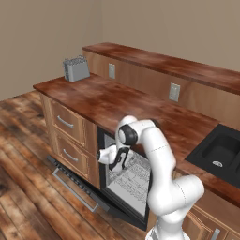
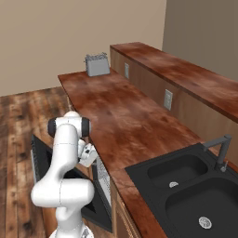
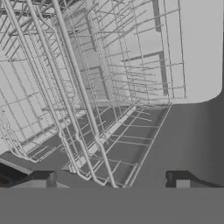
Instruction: Open the dishwasher door and pull out the top rack.
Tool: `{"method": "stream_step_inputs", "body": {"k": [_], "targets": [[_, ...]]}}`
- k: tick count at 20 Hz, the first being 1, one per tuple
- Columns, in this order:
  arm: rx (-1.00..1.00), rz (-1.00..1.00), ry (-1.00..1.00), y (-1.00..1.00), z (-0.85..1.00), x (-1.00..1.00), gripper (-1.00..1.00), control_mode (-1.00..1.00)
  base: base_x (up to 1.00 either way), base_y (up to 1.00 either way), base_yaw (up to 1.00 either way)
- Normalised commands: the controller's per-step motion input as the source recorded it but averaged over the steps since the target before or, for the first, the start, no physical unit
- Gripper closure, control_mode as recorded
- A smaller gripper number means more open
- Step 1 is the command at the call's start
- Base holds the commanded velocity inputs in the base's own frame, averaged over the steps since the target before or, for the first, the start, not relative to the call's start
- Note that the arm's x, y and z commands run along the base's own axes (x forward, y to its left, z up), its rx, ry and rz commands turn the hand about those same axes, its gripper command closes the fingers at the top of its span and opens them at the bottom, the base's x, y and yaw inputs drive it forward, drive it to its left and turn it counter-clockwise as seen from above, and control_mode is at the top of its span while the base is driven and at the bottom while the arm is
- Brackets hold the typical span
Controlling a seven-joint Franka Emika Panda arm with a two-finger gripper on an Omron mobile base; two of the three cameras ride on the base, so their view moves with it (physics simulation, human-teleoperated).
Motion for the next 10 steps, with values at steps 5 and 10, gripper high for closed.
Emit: {"method": "stream_step_inputs", "body": {"k": [5,10], "targets": [[0.00,0.00,0.00,0.00,-0.40,0.39,-1.00,-1.00,0.00,0.00,0.00],[0.00,0.00,0.00,0.00,-0.31,0.42,-1.00,-1.00,0.00,0.00,0.00]]}}
